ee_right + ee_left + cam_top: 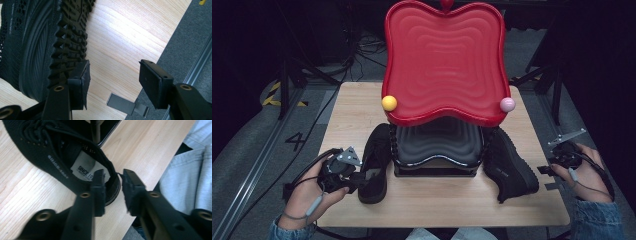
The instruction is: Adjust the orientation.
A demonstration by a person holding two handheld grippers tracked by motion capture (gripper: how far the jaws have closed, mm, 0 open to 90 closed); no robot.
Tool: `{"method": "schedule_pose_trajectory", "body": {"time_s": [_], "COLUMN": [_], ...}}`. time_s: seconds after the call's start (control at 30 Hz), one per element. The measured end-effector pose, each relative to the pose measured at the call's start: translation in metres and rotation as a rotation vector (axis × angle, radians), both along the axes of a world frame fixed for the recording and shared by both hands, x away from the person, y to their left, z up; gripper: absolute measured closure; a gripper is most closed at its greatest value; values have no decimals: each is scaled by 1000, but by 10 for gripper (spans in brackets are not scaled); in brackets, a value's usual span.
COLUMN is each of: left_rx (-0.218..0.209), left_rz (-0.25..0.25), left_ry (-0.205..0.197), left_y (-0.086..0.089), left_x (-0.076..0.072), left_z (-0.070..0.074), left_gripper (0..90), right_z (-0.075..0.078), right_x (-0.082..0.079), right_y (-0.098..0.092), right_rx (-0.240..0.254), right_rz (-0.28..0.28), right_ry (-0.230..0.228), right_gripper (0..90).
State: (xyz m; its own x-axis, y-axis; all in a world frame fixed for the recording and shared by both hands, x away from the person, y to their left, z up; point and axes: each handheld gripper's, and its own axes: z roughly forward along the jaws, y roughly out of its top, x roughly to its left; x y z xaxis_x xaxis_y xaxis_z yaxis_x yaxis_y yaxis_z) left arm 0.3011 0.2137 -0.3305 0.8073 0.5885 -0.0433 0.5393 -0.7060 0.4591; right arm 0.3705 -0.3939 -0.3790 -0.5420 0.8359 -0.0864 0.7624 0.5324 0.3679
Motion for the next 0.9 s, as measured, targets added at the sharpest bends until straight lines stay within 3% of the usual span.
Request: {"method": "schedule_pose_trajectory", "body": {"time_s": [0.13, 0.27, 0.33, 0.5, 0.57, 0.67, 0.9], "left_rx": [-6, -13, -3, 16, -14, 12, 0], "left_rz": [-4, -28, -27, -29, -35, -39, -34], "left_ry": [-3, -21, -29, -39, -22, -23, -19], "left_y": [-1, -4, -6, -8, -8, -13, -15], "left_x": [1, 2, 3, 3, 2, 0, 0], "left_z": [-1, -3, -4, -3, -1, -1, 0], "left_gripper": [819, 684, 682, 771, 899, 900, 900], "right_z": [0, 0, 0, -1, -2, -2, -2], "right_x": [0, -1, -1, -1, 0, 0, -1], "right_y": [1, 1, 2, 2, 2, 2, 1], "right_rx": [-3, -4, -4, -4, -4, -4, -1], "right_rz": [8, 16, 20, 23, 23, 22, 29], "right_ry": [0, -6, -6, -2, -2, -2, -8], "right_gripper": [425, 417, 416, 414, 413, 412, 407]}}
